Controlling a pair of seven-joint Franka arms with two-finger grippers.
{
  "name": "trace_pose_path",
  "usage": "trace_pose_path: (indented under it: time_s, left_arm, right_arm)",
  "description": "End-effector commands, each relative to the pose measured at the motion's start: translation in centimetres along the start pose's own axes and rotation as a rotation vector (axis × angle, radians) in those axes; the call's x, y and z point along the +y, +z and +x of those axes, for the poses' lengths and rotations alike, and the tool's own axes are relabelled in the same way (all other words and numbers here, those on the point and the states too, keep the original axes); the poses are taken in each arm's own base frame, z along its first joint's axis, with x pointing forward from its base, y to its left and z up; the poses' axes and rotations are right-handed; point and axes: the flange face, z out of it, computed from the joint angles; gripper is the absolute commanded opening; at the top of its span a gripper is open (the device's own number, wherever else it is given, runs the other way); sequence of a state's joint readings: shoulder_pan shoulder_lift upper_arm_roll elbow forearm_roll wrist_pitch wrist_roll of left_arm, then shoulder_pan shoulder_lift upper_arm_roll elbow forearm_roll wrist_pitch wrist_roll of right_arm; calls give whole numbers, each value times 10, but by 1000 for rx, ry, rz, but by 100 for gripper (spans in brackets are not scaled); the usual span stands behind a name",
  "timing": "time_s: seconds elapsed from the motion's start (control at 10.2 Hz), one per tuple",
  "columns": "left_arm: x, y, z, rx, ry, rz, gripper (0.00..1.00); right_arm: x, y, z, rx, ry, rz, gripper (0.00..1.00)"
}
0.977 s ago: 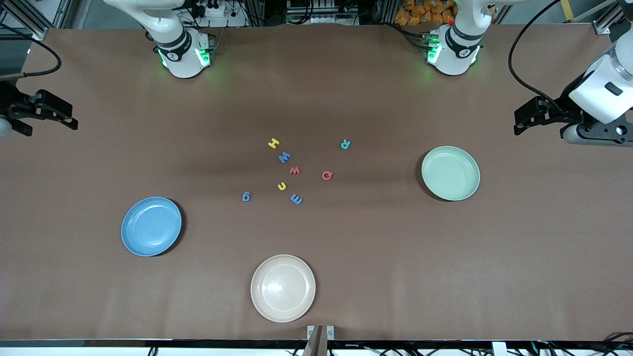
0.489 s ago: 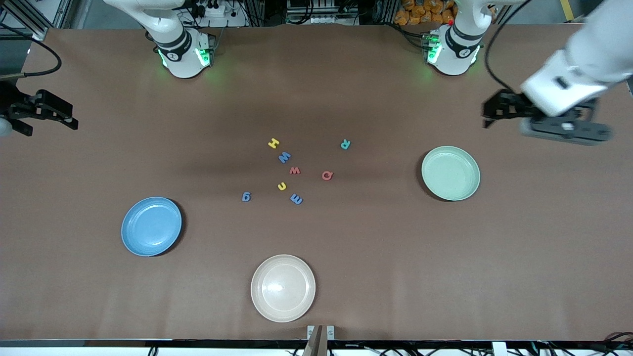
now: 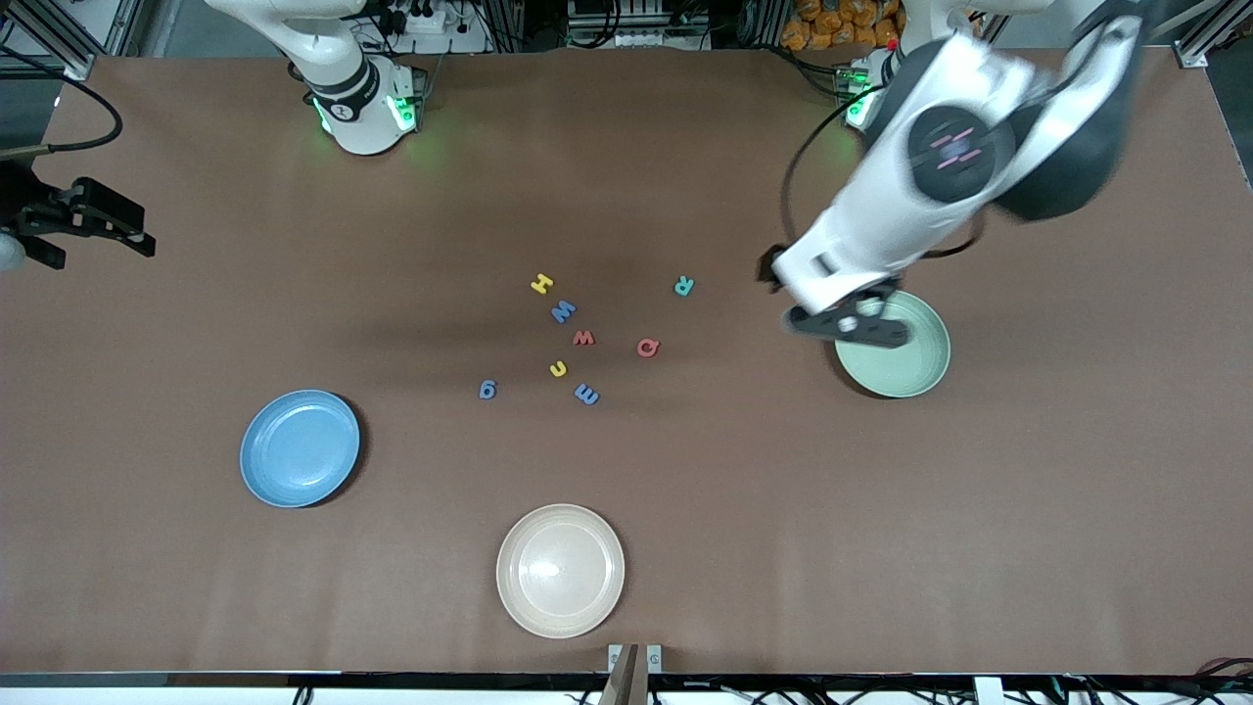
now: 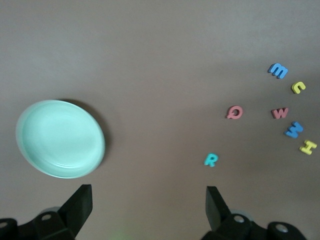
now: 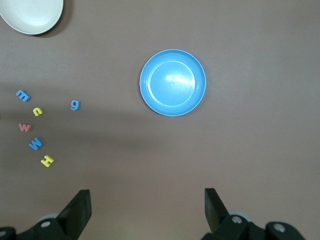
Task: Sort upper and lower case letters into plates
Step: 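Lower the left gripper and grasp the teal R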
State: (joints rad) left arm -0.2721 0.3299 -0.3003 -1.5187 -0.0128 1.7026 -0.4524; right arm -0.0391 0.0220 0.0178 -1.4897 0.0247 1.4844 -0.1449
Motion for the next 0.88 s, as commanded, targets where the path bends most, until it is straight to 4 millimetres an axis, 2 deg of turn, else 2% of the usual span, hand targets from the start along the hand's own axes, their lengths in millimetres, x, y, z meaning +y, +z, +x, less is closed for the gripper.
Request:
trace_pose_path:
  time_s: [0.0, 0.29, 0.49, 0.59, 0.68, 0.78]
  left_arm:
    - [47, 55, 2, -16, -94, 19, 100]
    - [79, 146, -28, -13, -111, 26, 100]
    - [100, 210, -66, 12, -49, 19, 100]
    - [122, 239, -95, 54, 53, 48, 100]
    - [137, 263, -110, 68, 134, 86, 100]
    - [139, 275, -113, 91, 193, 124, 100]
  right_arm:
    - [-2, 0, 2, -3, 9, 17, 100]
    - [-1, 0, 2, -1, 7, 17, 100]
    - [0, 1, 2, -3, 7, 16, 100]
    - [0, 5, 2, -10, 7, 17, 100]
    - [0, 5, 2, -10, 7, 17, 100]
    - [-1, 6, 2, -13, 6, 17, 100]
